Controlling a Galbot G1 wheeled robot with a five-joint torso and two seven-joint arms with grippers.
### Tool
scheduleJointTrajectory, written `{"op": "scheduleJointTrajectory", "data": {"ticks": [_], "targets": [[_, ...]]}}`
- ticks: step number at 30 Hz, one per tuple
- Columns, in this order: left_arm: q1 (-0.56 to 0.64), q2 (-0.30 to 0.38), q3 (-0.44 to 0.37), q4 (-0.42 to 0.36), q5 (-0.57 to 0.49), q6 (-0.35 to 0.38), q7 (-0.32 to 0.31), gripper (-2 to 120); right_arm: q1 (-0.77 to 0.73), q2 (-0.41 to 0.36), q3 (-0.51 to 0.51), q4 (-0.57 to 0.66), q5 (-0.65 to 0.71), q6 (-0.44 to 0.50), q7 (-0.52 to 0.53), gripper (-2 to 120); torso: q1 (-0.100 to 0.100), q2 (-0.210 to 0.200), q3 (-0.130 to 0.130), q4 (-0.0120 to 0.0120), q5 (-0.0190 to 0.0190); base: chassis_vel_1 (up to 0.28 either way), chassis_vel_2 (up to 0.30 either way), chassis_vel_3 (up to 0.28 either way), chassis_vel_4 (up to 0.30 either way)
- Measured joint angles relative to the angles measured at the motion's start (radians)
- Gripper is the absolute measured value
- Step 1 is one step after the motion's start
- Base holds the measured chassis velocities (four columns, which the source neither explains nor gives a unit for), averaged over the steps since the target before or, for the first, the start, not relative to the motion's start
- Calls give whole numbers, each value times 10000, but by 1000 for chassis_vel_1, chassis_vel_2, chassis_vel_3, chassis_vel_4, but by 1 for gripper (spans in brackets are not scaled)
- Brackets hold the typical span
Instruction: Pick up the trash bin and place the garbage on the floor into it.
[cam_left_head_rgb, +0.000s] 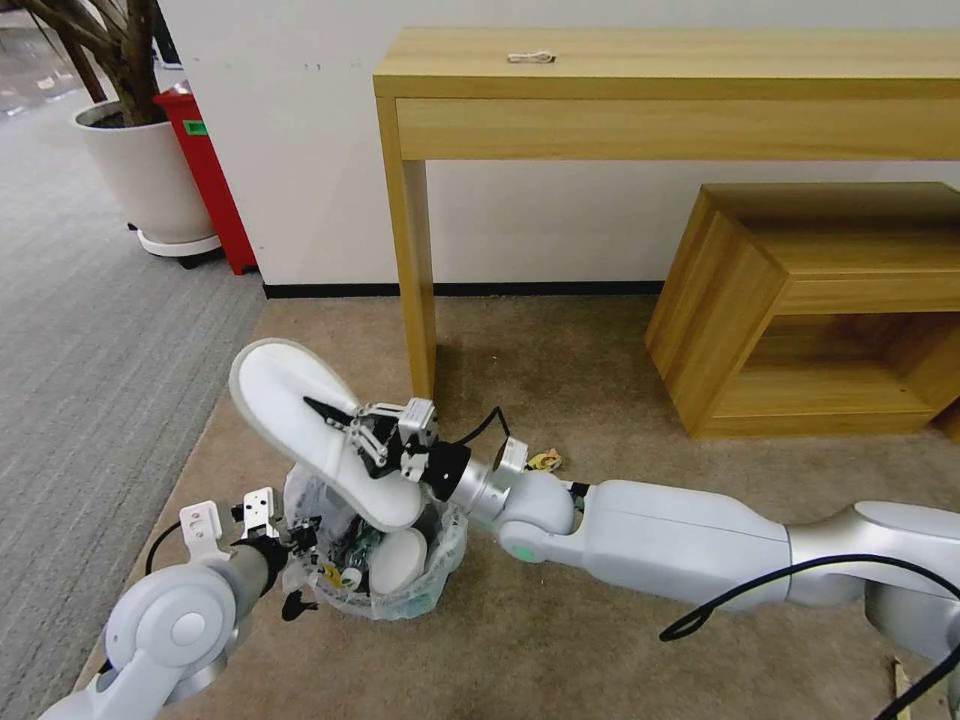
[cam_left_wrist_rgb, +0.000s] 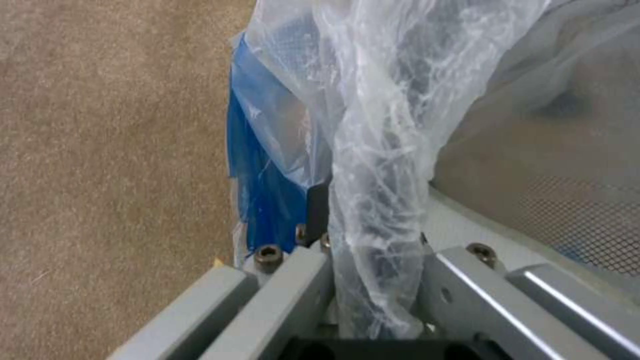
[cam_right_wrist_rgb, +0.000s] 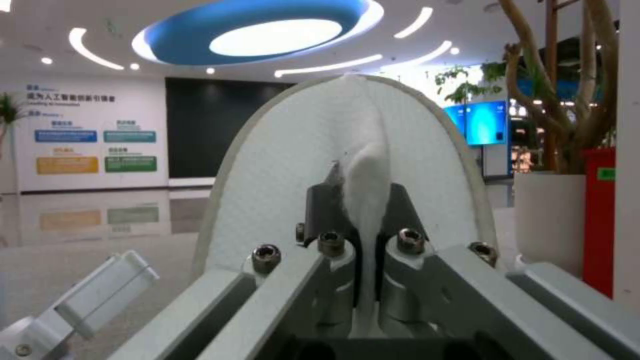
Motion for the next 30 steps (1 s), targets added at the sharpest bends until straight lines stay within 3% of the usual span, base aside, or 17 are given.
{"op": "scheduleJointTrajectory", "data": {"ticks": [21, 24, 26, 28, 30], "targets": [[38, 141, -645, -122, -339, -18, -58, 0, -405, -317, -28, 41, -467, 0, 222, 1, 0, 0, 0, 0, 1, 0, 0, 0, 0], [45, 145, -685, -222, -418, -19, -114, 0, -450, -311, -2, 37, -498, 0, 218, 14, 0, 0, 0, -1, 0, 0, 0, 0, 0], [47, 145, -690, -228, -422, -19, -116, 0, -457, -310, 0, 37, -500, 0, 218, 15, 0, 0, 0, -1, 0, 0, 0, 0, 0], [89, 147, -770, -269, -451, -20, -124, 0, -494, -311, 3, 30, -549, 0, 211, 28, 0, 0, 0, 0, 0, 0, 0, 0, 0], [99, 147, -780, -285, -454, -21, -125, 0, -502, -310, 2, 23, -560, 0, 209, 30, 0, 0, 0, 0, 0, 0, 0, 0, 0]]}}
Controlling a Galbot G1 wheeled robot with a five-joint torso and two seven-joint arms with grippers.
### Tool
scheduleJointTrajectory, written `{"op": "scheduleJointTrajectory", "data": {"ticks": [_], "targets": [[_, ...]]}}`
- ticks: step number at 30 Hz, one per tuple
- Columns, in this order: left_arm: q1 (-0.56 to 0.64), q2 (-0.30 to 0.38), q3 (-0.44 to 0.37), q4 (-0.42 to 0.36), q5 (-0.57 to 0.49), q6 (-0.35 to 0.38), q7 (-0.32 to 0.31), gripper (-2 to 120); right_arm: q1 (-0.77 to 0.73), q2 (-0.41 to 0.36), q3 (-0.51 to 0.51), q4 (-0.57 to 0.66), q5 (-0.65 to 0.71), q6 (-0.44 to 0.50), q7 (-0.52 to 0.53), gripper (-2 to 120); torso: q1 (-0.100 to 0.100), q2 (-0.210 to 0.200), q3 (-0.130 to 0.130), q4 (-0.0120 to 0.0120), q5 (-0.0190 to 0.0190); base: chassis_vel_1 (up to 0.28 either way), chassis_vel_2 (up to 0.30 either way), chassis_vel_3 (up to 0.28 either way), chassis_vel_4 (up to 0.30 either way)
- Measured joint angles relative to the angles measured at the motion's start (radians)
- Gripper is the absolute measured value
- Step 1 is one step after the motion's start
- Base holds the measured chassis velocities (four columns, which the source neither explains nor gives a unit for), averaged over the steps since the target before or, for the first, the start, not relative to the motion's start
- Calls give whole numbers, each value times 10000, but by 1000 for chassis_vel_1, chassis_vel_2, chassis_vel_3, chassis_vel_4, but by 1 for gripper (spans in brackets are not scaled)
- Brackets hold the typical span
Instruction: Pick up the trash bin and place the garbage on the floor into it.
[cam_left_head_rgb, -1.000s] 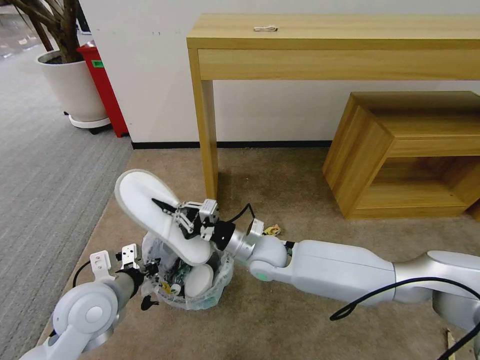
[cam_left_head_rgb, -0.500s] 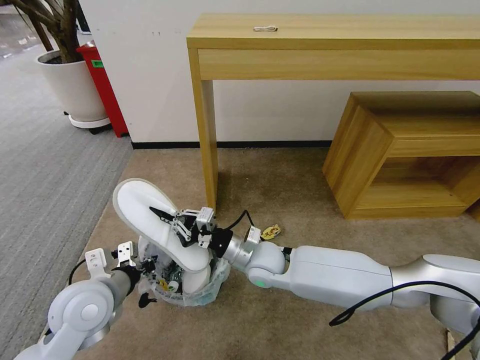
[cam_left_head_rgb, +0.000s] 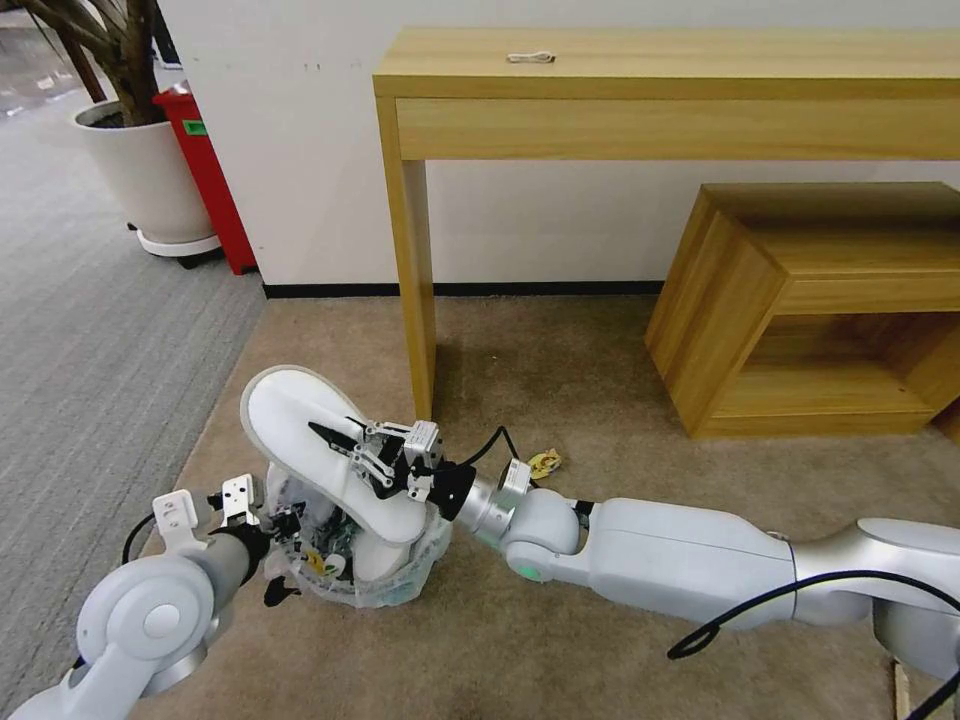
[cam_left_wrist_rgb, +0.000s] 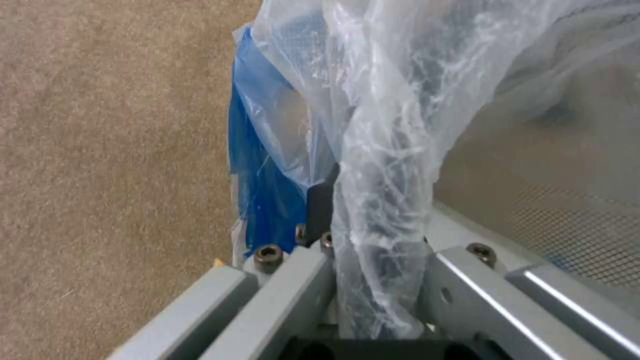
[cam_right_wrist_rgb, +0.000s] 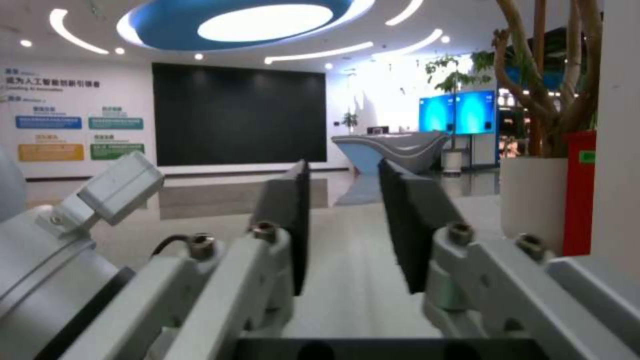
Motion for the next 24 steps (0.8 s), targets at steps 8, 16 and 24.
{"op": "scheduleJointTrajectory", "data": {"ticks": [8, 16, 24], "targets": [[15, -99, 18, -76, -9, -3, -19, 0, -27, 154, -54, -60, -52, 0, 7, 59, 0, 0, 0, 0, 0, 0, 0, 0, 0], [23, -127, 17, -53, 35, -4, -13, 0, 12, 159, -88, -83, -79, 12, 20, 59, 0, 0, 0, 1, 0, 0, 0, 0, 0], [-108, -225, 34, 135, 53, -39, -20, 0, 41, 45, -70, -47, -99, 36, 17, 47, 0, 0, 0, 0, 1, 0, 0, 0, 0]]}}
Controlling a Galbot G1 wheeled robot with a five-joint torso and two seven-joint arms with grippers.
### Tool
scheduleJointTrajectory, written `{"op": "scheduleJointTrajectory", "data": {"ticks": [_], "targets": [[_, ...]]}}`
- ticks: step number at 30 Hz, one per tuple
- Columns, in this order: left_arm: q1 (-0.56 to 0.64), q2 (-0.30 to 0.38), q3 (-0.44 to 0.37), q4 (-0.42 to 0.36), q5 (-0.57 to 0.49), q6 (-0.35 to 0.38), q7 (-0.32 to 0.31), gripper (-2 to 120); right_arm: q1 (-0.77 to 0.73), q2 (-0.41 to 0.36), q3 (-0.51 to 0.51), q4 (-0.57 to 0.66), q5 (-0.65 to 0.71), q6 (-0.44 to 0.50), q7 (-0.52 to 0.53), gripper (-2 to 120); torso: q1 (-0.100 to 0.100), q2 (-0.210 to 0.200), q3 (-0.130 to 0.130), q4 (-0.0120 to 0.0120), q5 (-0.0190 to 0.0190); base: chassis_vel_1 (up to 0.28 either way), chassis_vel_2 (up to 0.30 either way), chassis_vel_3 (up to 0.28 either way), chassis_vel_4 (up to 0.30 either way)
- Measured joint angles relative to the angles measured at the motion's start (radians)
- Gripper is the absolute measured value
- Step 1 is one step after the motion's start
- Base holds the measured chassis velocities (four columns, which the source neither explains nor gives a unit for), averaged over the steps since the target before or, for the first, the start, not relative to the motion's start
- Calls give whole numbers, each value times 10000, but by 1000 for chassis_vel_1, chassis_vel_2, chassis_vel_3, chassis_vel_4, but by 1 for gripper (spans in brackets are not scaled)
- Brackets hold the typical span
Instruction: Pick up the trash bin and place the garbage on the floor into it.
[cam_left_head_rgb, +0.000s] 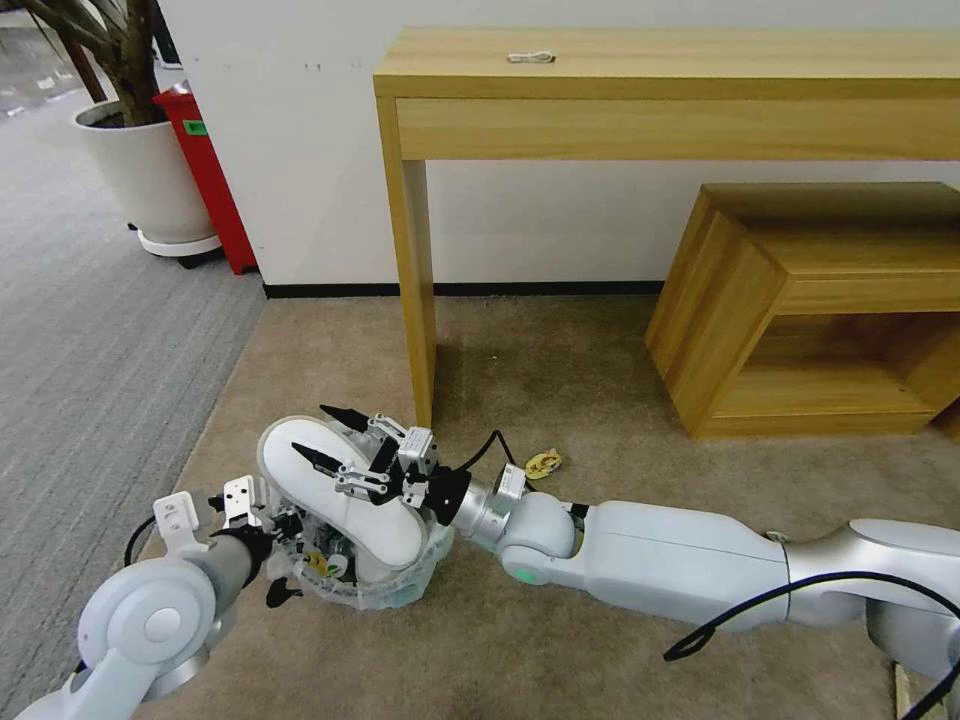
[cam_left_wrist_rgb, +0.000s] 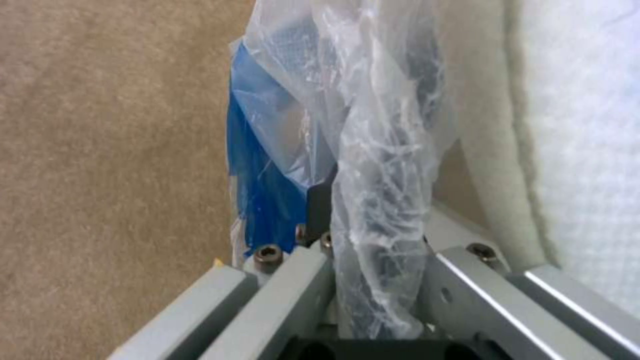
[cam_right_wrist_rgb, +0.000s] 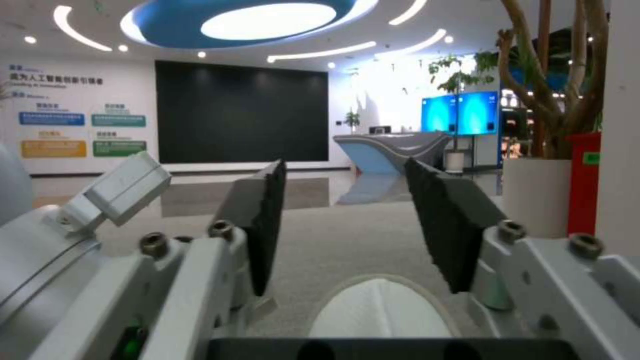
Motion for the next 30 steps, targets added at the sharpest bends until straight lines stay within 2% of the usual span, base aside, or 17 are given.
{"op": "scheduleJointTrajectory", "data": {"ticks": [5, 10, 18, 23, 30], "targets": [[57, -33, -168, -161, -102, -39, -18, 0, 13, -151, 66, 6, -25, 23, -9, 36, 0, 0, 0, 1, 0, 0, 0, 0, 0], [35, -44, -339, -295, -327, -38, -92, 0, 16, -186, 100, 36, -34, 29, -4, 35, 0, 0, 0, -1, 0, 0, 0, 0, 0], [15, -38, -582, -72, -587, -52, -206, 0, 53, -218, 324, 115, 17, 22, 153, 32, 0, 0, 0, 0, 0, 0, 0, 0, 0], [69, -128, -715, -346, -868, -54, -301, 0, -14, -231, 511, 90, 4, 19, 239, 32, 0, 0, 0, 0, 0, 0, 0, 0, 0], [114, -20, -953, -128, -903, -66, -333, 0, -156, -401, 968, 104, -7, 19, 247, 32, 0, 0, 0, 3, 0, 0, 0, 0, 0]]}}
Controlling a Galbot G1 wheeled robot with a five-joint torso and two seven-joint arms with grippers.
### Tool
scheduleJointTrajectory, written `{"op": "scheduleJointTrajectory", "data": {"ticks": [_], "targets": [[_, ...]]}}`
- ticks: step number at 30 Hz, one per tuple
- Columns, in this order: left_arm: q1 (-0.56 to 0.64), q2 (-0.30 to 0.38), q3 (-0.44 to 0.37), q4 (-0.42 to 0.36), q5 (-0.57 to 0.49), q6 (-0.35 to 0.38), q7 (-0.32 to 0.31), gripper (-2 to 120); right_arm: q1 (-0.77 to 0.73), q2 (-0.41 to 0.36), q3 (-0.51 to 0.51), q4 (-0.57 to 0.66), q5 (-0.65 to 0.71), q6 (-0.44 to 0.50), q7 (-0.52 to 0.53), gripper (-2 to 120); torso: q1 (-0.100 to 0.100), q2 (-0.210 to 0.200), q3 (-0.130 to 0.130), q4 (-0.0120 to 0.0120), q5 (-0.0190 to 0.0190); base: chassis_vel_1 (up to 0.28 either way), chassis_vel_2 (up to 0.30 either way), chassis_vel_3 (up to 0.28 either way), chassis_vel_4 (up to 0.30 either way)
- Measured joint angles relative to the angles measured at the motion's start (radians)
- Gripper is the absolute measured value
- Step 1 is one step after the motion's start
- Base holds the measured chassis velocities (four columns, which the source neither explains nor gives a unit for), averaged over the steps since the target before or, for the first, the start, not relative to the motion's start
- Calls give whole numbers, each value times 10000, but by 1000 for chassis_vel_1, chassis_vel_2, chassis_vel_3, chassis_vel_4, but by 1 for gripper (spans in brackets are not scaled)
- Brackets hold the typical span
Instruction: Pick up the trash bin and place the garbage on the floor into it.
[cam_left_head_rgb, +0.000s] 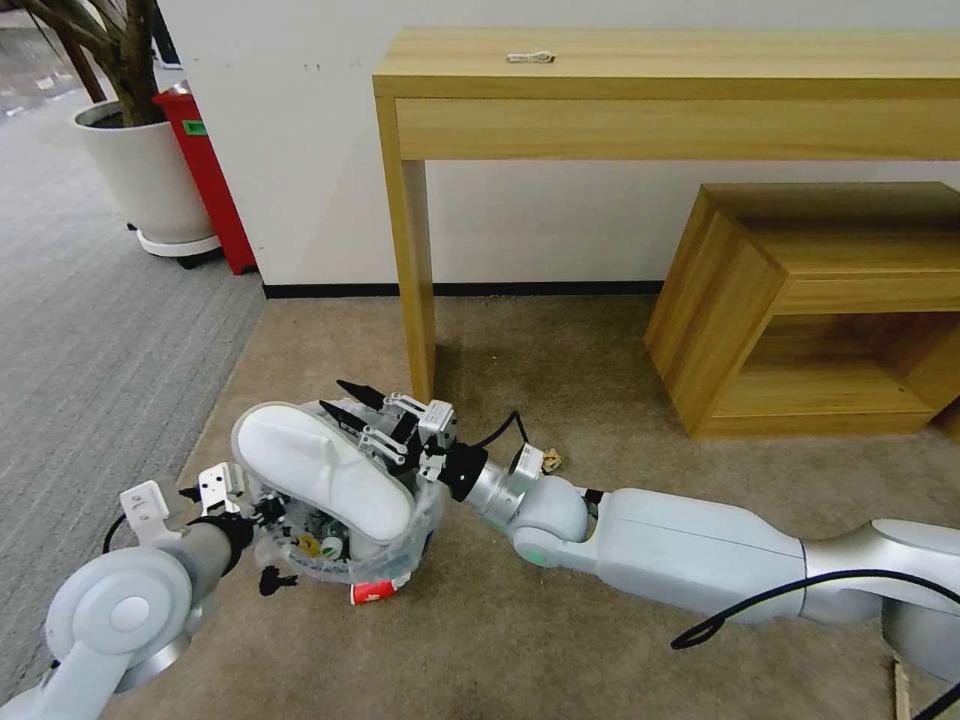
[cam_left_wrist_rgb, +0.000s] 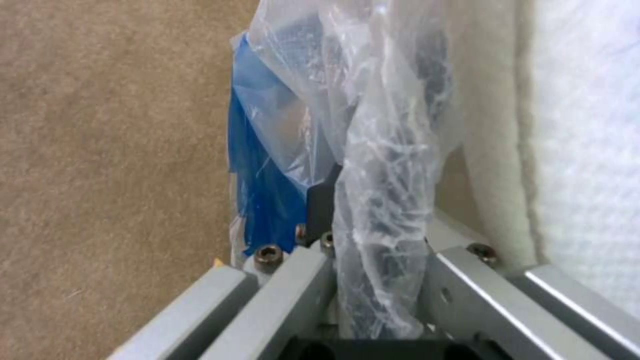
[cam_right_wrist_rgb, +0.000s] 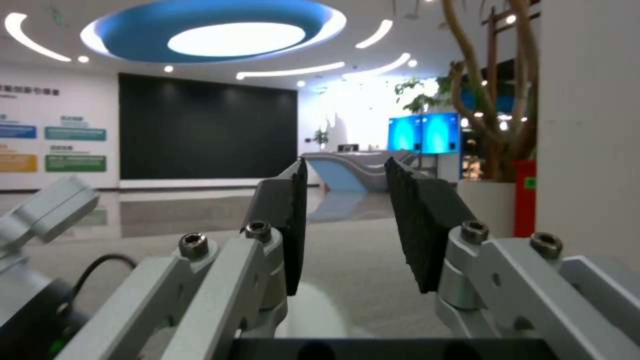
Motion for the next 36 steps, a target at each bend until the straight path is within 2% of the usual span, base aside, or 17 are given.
{"op": "scheduleJointTrajectory", "data": {"ticks": [10, 13, 17, 24, 27, 29, 31, 33, 34, 36], "targets": [[35, 72, -170, 67, 53, -41, -36, 0, -512, -838, 1309, 120, 119, -9, -62, 32, 0, 0, 0, -2, 0, 0, 0, 0, 0], [135, 144, -287, 69, 17, -74, -131, 0, -1226, -1422, 2194, 78, 178, 57, -331, 35, 0, 0, 0, -1, 1, 0, 0, 0, 0], [186, 206, -365, 68, -17, -82, -172, 0, -1867, -1904, 2797, 20, 184, 115, -593, 36, 0, 0, 0, -2, 3, 0, 0, 0, 0], [404, 420, -967, -17, -110, -155, -311, 0, -3415, -3352, 4234, -748, 326, 521, -1468, 45, 0, 0, -1, -5, -2, 0, 0, 0, 0], [485, 458, -1208, -94, -199, -161, -358, 0, -3868, -3555, 4702, -1028, 317, 577, -1562, 47, 0, 0, 0, -3, 4, 0, 0, 0, 0], [579, 495, -1407, -126, -259, -167, -394, 0, -4314, -3650, 5090, -1234, 158, 578, -1461, 56, -1, 0, -1, -3, 0, 0, 0, 0, 0], [606, 501, -1457, -127, -267, -168, -395, 0, -4438, -3659, 5179, -1309, 71, 578, -1419, 59, -1, 0, -1, -3, 1, 0, 0, 0, 0], [728, 464, -1714, -127, -278, -183, -396, 0, -5095, -3602, 5695, -1800, -503, 739, -1176, 71, -1, 0, -1, -2, 2, 0, 0, 0, 0], [728, 464, -1714, -127, -278, -183, -396, 0, -5095, -3602, 5695, -1800, -503, 739, -1176, 71, -1, 0, -1, -2, 2, 0, 0, 0, 0], [807, 405, -1855, -133, -287, -186, -381, 0, -5513, -3512, 6020, -2150, -844, 962, -1139, 79, -2, 0, 0, -2, 1, 0, 0, 0, 0]]}}
